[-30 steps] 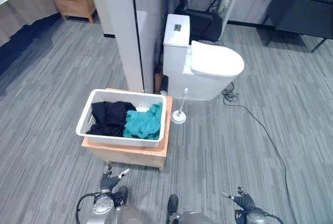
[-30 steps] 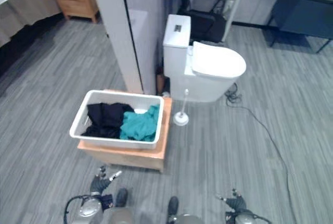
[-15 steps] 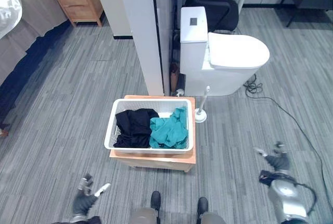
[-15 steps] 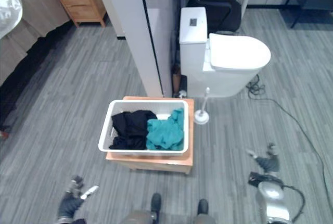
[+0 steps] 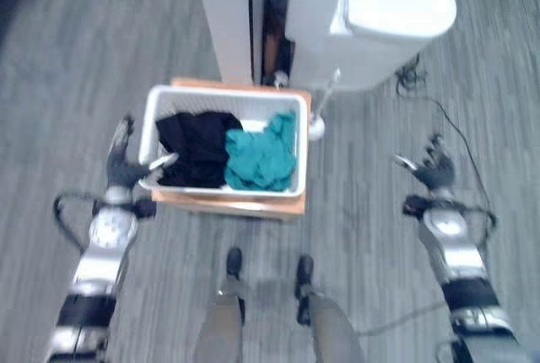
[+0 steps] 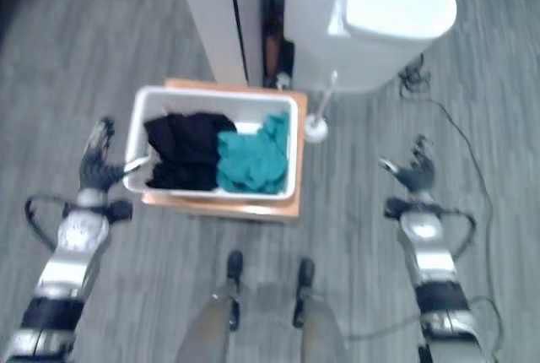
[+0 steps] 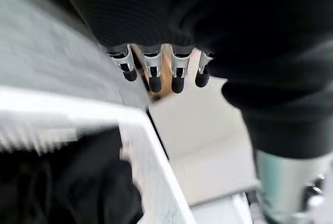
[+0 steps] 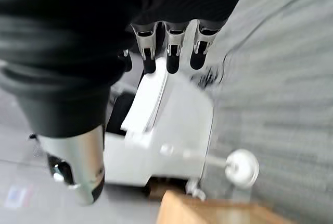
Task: Grab the laundry basket,head to the washer,open it,put in the laundry and shut it.
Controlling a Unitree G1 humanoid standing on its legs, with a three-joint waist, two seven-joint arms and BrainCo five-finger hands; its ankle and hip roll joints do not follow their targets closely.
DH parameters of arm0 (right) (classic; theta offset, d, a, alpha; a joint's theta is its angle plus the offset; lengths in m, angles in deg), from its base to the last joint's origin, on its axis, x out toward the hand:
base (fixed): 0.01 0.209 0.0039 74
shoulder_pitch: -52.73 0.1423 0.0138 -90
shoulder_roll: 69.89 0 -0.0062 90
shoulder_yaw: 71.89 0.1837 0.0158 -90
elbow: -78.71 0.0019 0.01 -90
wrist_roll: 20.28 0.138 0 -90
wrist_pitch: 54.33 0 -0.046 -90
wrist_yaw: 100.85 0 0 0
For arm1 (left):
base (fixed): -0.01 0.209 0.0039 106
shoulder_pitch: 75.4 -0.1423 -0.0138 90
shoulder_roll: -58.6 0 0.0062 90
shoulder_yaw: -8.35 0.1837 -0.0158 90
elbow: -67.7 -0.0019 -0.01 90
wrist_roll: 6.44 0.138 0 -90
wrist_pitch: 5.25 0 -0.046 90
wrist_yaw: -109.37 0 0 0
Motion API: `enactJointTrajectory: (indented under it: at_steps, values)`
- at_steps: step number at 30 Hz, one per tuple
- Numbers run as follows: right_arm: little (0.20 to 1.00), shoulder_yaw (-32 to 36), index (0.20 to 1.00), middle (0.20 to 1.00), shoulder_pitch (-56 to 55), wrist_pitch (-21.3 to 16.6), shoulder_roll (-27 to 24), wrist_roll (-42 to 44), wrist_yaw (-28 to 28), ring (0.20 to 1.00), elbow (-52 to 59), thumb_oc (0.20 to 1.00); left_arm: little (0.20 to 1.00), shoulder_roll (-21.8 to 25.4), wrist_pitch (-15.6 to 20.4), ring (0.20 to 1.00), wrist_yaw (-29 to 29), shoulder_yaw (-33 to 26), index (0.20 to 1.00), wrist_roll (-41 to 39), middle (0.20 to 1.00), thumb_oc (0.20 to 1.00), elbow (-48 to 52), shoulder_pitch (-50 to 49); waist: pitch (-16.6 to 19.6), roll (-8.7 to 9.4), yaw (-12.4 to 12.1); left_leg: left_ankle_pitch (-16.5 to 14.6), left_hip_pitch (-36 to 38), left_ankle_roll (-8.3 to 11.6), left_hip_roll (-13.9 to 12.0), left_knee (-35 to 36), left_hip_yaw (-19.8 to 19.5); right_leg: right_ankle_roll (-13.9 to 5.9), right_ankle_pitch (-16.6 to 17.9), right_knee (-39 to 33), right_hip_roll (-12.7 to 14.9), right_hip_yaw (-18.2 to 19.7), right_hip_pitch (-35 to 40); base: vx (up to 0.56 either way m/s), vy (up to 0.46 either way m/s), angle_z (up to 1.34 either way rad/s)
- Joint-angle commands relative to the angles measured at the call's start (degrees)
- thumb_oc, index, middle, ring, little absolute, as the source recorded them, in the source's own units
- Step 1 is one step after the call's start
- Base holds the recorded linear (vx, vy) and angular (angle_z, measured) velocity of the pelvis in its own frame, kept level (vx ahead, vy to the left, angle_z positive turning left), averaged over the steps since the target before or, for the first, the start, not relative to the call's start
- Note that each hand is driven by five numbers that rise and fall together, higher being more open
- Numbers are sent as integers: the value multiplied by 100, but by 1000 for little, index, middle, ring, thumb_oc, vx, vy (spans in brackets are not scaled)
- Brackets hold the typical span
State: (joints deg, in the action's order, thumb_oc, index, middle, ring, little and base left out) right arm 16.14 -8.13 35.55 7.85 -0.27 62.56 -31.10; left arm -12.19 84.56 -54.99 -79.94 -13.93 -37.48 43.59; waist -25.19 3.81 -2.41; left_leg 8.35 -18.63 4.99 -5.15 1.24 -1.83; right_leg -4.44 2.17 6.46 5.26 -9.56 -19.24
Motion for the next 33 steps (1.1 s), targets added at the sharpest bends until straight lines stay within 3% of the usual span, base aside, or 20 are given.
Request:
enactJointTrajectory:
  at_steps: [1,5,7,8,9,17,24,28,33]
  values:
    - [1000,-8,1000,1000,72,-203,-332,401,-53,1000,143,1000,1000,482,49,1000,601,-30,1000,11,1000,1000,-248,165,115,226,-104,-417,67,94,-368,47,-145,-420,8,-333,621,-317,390,-82,-20,14]
    - [1000,-429,1000,1000,805,-92,-442,311,-187,1000,68,1000,1000,686,50,1000,832,324,1000,-457,1000,1000,-1145,1275,-98,243,-92,-345,-252,168,-343,-26,-127,-434,123,-403,636,-382,191,-77,-20,8]
    - [1000,-426,1000,1000,813,-93,-442,312,-188,1000,63,1000,1000,689,57,1000,832,333,1000,-461,1000,1000,-1159,1292,-99,244,-93,-346,-261,168,-343,-31,-129,-434,124,-402,636,-384,186,-47,-3,8]
    - [1000,-935,1000,1000,1602,45,-452,106,-269,1000,19,1000,1000,897,132,1000,1092,570,1000,-917,1000,1000,-1852,2207,-217,206,-61,-293,-467,195,-358,-58,-66,-442,209,-449,651,-393,-6,-98,-11,2]
    - [1000,-1129,1000,1000,1942,70,-371,74,-329,1000,-28,1000,1000,1019,206,1000,1211,622,1000,-1143,1000,1000,-2027,2523,-314,180,-53,-280,-562,196,-366,-90,-29,-446,247,-440,647,-393,-120,-100,-11,-3]
    - [1000,-1599,1000,1000,2540,118,-277,-108,-325,1000,300,1000,1000,1618,354,1000,1366,951,1000,-1511,1000,1000,-2429,3176,-460,126,32,-320,-1000,210,-362,-394,1,-423,288,-323,670,-330,-520,-11,-12,-5]
    - [1000,-1680,1000,1000,2664,133,-489,-283,-257,1000,924,1000,1000,2197,322,1000,1415,731,1000,-1592,1000,1000,-2377,2756,-460,70,70,-432,-1398,160,-381,-707,36,-398,320,-246,660,-220,-910,14,-11,-10]
    - [1000,-1537,1000,1000,2416,178,-664,-405,-157,1000,1233,1000,1000,2561,304,1000,1482,161,1000,-1458,1000,1000,-1952,2022,-421,-4,80,-447,-1475,160,-354,-700,82,-377,325,-239,666,-169,-1020,40,-11,-6]
    - [1000,-1538,1000,1000,2295,128,-689,-370,-66,1000,1442,1000,1000,2782,233,1000,1390,-101,1000,-1362,1000,1000,-2084,1547,-353,-72,116,-511,-1520,139,-339,-742,116,-376,319,-237,666,-85,-1098,29,-2,-8]
